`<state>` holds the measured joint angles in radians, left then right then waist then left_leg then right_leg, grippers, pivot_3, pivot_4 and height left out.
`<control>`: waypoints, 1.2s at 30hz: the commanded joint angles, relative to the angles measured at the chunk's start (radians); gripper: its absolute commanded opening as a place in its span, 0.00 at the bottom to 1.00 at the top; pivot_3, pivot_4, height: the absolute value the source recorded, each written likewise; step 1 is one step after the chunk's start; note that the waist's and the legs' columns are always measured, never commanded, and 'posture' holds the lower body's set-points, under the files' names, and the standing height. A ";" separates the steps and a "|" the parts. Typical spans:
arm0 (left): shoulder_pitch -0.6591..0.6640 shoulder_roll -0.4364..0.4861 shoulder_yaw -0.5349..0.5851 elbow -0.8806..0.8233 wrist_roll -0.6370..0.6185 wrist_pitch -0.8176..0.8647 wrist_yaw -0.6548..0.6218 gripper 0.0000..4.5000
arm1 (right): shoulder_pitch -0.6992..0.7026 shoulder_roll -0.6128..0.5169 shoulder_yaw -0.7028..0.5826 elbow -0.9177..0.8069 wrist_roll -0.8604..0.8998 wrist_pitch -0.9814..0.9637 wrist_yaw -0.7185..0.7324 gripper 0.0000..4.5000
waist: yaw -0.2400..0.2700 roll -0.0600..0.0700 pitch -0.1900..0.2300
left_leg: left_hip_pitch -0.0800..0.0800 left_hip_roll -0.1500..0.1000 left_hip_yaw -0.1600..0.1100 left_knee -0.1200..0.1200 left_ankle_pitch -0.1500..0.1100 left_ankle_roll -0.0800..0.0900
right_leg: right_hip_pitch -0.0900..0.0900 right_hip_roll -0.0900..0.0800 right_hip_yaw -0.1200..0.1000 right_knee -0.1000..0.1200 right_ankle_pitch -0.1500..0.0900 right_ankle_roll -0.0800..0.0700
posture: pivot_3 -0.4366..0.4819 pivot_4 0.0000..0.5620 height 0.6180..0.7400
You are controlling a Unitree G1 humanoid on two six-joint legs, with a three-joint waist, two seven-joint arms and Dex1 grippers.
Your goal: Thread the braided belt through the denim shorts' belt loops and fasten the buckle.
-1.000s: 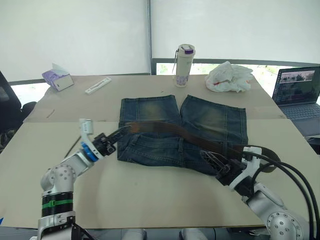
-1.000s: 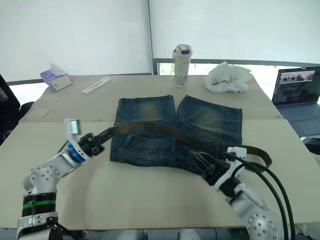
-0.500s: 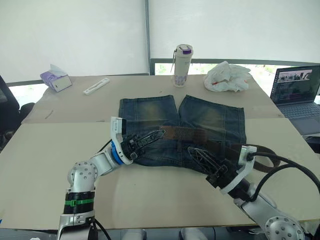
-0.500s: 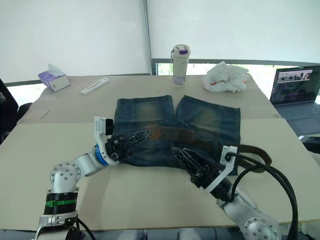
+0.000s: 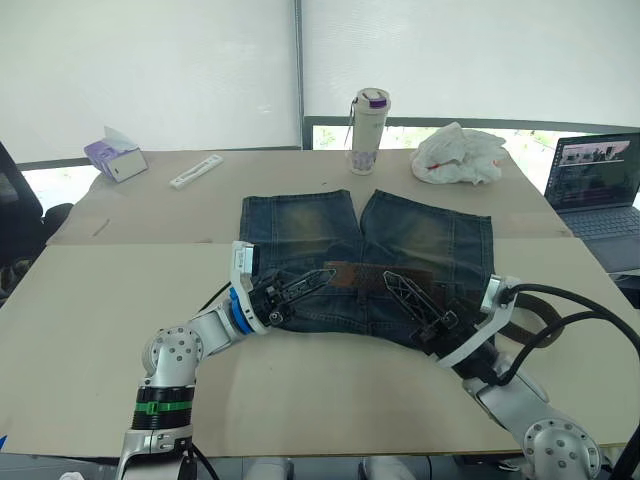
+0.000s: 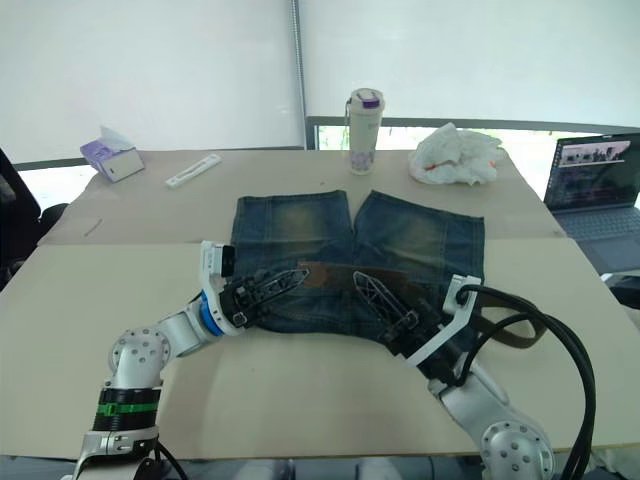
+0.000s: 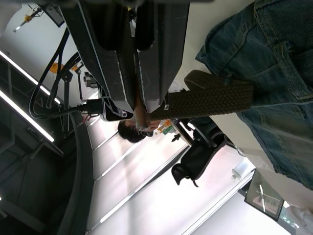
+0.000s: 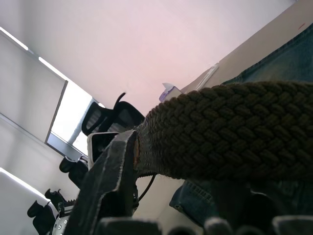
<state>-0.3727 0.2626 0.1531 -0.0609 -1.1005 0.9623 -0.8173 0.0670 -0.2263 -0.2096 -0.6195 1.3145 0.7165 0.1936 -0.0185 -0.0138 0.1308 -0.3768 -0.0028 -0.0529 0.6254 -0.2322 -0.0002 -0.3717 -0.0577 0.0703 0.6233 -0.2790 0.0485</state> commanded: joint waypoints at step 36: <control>0.016 0.098 -0.166 0.114 0.540 -0.527 -0.179 0.99 | -0.132 -0.046 0.016 0.284 -0.011 0.038 -0.193 0.00 | 0.000 0.002 0.000 | -0.004 0.001 0.001 0.000 0.000 0.000 | -0.001 0.000 0.000 -0.004 0.002 -0.003 | 0.48 0.27 1.00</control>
<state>-0.3394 0.3534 -0.0227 0.0578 -0.5515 0.4362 -0.9808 -0.0415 -0.2769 -0.2037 -0.3295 1.2807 0.7370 -0.0276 -0.0185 -0.0118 0.1310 -0.3805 -0.0019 -0.0522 0.6253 -0.2320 0.0002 -0.3728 -0.0577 0.0705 0.6192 -0.2774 0.0458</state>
